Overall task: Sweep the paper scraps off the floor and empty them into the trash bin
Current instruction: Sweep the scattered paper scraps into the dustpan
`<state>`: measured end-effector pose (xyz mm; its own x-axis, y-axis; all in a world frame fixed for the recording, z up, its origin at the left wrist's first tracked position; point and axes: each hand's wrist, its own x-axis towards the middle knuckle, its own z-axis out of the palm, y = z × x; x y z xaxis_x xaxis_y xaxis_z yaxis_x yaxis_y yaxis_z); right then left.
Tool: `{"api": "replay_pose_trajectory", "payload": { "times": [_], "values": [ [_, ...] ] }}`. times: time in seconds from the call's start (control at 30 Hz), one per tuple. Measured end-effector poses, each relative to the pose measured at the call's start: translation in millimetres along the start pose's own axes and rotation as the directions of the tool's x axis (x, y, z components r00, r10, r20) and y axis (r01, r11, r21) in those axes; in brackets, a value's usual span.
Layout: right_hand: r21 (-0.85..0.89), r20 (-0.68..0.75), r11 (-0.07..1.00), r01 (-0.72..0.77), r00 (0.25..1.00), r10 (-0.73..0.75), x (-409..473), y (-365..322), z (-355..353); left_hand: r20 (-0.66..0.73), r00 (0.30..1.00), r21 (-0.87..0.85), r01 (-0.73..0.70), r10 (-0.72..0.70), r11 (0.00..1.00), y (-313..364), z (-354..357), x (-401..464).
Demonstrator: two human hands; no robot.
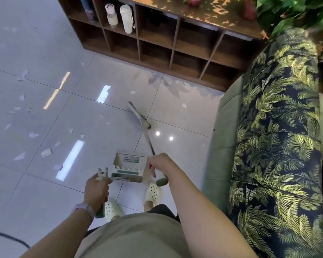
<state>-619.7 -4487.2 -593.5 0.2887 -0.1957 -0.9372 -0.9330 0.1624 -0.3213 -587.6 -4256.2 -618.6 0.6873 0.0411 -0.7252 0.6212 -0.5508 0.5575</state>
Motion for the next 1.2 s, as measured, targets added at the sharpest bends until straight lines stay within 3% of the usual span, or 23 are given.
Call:
{"api": "replay_pose_trajectory", "payload": {
  "times": [0.13,0.3,0.53,0.67,0.83,0.97,1.1,1.2],
  "values": [
    [0.092,-0.192,0.996,-0.009,0.981,0.027,2.5,21.4,-23.2,0.006,1.000,0.005,-0.022,0.022,1.000,-3.4,-4.9,2.3],
    [0.214,-0.297,0.971,-0.102,0.941,0.164,16.1,72.0,-62.2,0.006,1.000,0.019,-0.016,0.016,1.000,-10.6,-4.8,8.0],
    [0.223,-0.085,0.942,-0.250,0.958,0.274,31.4,114.2,-62.1,0.057,0.997,0.102,-0.052,0.046,0.993,-17.8,-9.2,10.5],
    [0.323,0.083,0.913,-0.248,0.969,0.234,5.2,94.3,-45.9,0.036,0.997,0.164,-0.070,0.065,0.984,-25.8,-12.2,10.4],
    [0.491,0.238,0.838,-0.237,0.962,0.133,13.0,69.4,-69.9,0.047,0.996,0.122,-0.083,0.078,0.989,-13.8,2.8,9.8],
    [0.512,0.257,0.846,-0.149,0.966,0.015,9.0,35.9,-82.4,0.034,0.998,0.042,-0.057,0.056,0.997,1.3,14.7,7.5],
    [0.424,0.097,0.905,-0.033,0.995,-0.009,7.0,23.2,-86.7,0.003,0.999,-0.032,-0.050,0.050,0.998,18.6,25.4,5.8],
    [0.466,-0.006,0.885,-0.001,1.000,0.004,8.8,29.4,-101.6,-0.002,0.999,-0.071,-0.053,0.053,0.996,36.5,29.8,9.5]
  ]
}}
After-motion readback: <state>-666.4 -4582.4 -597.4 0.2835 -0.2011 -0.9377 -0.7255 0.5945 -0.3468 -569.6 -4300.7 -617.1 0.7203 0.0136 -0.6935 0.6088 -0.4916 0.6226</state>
